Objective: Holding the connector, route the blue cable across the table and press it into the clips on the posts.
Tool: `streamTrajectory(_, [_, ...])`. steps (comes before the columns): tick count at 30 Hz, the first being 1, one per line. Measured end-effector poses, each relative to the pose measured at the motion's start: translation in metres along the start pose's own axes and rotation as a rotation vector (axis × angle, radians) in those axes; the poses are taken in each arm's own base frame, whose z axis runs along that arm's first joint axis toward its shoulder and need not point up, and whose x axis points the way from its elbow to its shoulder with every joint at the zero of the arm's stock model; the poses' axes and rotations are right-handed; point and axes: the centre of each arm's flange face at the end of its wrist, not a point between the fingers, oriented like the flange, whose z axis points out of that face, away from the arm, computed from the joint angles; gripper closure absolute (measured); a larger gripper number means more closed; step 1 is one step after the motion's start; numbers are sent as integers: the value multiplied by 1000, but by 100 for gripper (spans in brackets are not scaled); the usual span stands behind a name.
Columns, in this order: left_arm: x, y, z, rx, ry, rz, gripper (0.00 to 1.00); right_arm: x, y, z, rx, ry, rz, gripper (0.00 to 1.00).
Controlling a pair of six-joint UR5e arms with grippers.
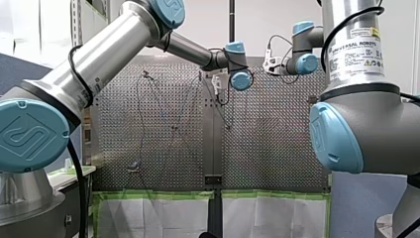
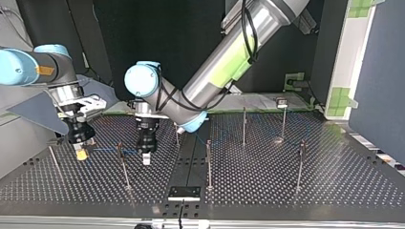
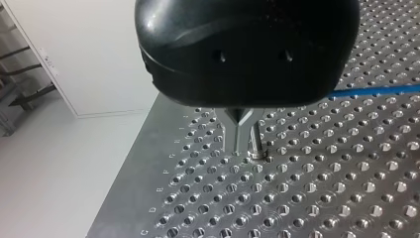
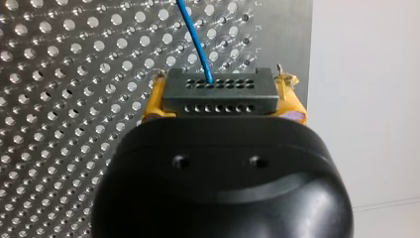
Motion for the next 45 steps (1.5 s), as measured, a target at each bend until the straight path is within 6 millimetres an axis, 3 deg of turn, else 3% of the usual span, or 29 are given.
streamTrajectory(16, [3,10,14,65,0,-37,98,-11,7,2,-11,-18,13,100])
streamTrajectory(17, [3,10,14,68,4,-36,88,-11,8,2,-11,-18,14,100])
streamTrajectory(18, [4,9,13,70,8,-35,88,-11,8,2,-11,-18,14,100])
streamTrajectory(20, [4,6,9,75,18,-32,52,-12,8,2,-12,-18,14,100])
streamTrajectory(21, [5,5,7,79,24,-30,52,-12,9,2,-12,-18,14,100])
streamTrajectory(23, [6,0,1,87,36,-27,0,-12,8,2,-12,-18,14,100])
streamTrajectory(45, [30,-21,-69,45,211,-2,0,-11,8,2,-9,-17,9,100])
